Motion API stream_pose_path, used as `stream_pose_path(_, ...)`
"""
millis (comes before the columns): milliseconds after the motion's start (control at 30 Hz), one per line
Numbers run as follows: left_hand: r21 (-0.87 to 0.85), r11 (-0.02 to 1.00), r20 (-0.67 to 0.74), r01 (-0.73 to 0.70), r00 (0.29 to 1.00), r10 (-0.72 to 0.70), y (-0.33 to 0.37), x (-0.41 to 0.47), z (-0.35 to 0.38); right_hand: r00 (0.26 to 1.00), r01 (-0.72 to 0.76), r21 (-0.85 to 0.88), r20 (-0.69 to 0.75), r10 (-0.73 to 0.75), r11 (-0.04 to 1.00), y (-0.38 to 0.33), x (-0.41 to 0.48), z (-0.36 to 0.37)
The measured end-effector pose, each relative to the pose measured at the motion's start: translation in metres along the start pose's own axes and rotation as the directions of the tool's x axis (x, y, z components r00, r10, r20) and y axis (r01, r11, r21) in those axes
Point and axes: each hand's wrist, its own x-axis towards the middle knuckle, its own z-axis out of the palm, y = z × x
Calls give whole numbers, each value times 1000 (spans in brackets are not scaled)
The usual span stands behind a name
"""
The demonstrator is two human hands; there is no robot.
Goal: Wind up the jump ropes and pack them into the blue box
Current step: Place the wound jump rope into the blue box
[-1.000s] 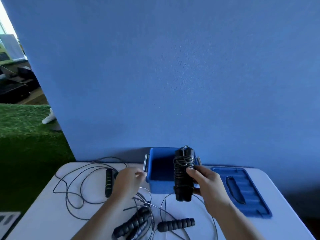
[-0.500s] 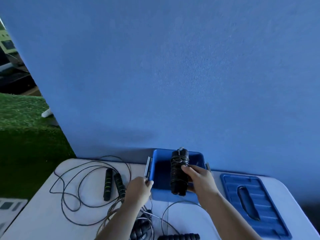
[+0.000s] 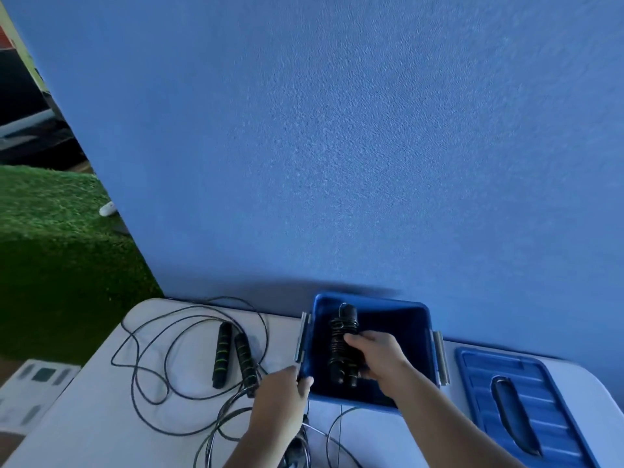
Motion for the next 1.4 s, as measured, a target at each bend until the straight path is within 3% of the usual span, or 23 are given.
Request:
stream_pose_path(200,-37,999,-10,-1,1000,1,-4,-6,9,995,-101,-202,-33,97,974,22,31,12)
stream_pose_path(367,-38,999,-8,19,1000,-19,-4,-8,11,990,-140,-255,-69,126,957,29,34,20)
stream_pose_path(600,-30,1000,-43,4,999,-6,-4,-9,16,991,-85,-395,-131,35,915,24,32,26)
stream_pose_path(900,-59,998,-66,35,997,-39,0,-10,14,986,-21,-442,-156,-54,897,22,26,27)
stream_pose_path(1067,-61,997,-81,53,995,-58,3,-11,13,994,32,-483,-80,-80,875,19,18,16)
stream_pose_path(1167,-66,995,-86,72,993,-77,1,-9,15,990,114,-574,-4,-142,811,13,5,0)
stream_pose_path(1233,-94,993,-94,65,993,-74,-2,-6,16,927,270,-701,3,-375,661,16,-14,-19)
stream_pose_path(1300,-90,994,-97,54,993,-63,-3,-1,16,721,397,-794,-41,-691,462,26,-41,-46)
stream_pose_path(1333,-74,996,-105,44,993,-51,-2,2,15,628,405,-822,-67,-775,400,33,-55,-58)
stream_pose_path(1400,-59,998,-129,25,991,-32,0,5,13,577,366,-857,-97,-811,363,50,-73,-76)
